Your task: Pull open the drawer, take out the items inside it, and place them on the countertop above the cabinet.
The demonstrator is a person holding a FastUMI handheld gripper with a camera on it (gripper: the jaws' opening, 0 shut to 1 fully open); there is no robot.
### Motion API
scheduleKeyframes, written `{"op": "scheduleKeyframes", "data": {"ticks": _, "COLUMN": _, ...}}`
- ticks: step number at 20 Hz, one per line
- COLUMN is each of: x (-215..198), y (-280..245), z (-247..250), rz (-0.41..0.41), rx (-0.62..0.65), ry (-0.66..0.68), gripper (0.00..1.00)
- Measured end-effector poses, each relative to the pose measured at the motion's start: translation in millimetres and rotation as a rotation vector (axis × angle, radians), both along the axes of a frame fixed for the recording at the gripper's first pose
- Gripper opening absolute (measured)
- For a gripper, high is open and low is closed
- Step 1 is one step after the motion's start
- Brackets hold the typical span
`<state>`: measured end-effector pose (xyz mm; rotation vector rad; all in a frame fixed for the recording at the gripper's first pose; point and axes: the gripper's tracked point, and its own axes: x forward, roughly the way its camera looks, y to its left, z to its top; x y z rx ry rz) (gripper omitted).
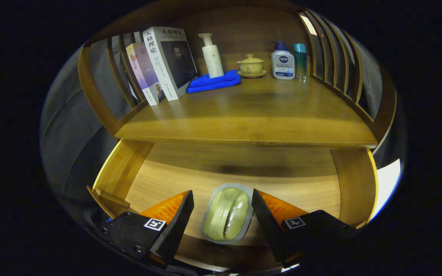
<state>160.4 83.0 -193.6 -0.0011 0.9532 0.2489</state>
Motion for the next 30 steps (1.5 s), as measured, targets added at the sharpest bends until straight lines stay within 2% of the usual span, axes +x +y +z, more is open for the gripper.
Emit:
{"op": "scheduleKeyframes", "data": {"ticks": 2, "x": -4.1, "y": 1.0, "z": -10.8, "rz": -0.002, "rx": -0.003, "ry": 0.049, "gripper": 0.96}}
{"op": "scheduleKeyframes", "data": {"ticks": 4, "x": -6.2, "y": 3.5, "z": -19.8, "rz": -0.03, "rx": 0.007, "ry": 0.081, "gripper": 0.87}}
{"op": "scheduleKeyframes", "data": {"ticks": 5, "x": -8.2, "y": 6.1, "z": -21.5, "rz": -0.033, "rx": 0.014, "ry": 0.086, "gripper": 0.74}}
{"op": "scheduleKeyframes", "data": {"ticks": 6, "x": -7.3, "y": 5.3, "z": -24.3, "rz": -0.036, "rx": 0.005, "ry": 0.086, "gripper": 0.69}}
{"op": "scheduleKeyframes", "data": {"ticks": 10, "x": -7.0, "y": 3.4, "z": -17.9, "rz": -0.037, "rx": 0.002, "ry": 0.014, "gripper": 0.23}}
{"op": "scheduleKeyframes", "data": {"ticks": 16, "x": -5.0, "y": 7.5, "z": 16.4, "rz": -0.006, "rx": 0.022, "ry": -0.16, "gripper": 0.23}}
{"op": "scheduleKeyframes", "data": {"ticks": 22, "x": 3.0, "y": 1.3, "z": 65.8, "rz": 0.009, "rx": -0.032, "ry": -0.355, "gripper": 0.23}}
{"op": "scheduleKeyframes", "data": {"ticks": 30, "x": 26.9, "y": 14.4, "z": 133.0, "rz": 0.009, "rx": 0.041, "ry": -0.475, "gripper": 0.23}}
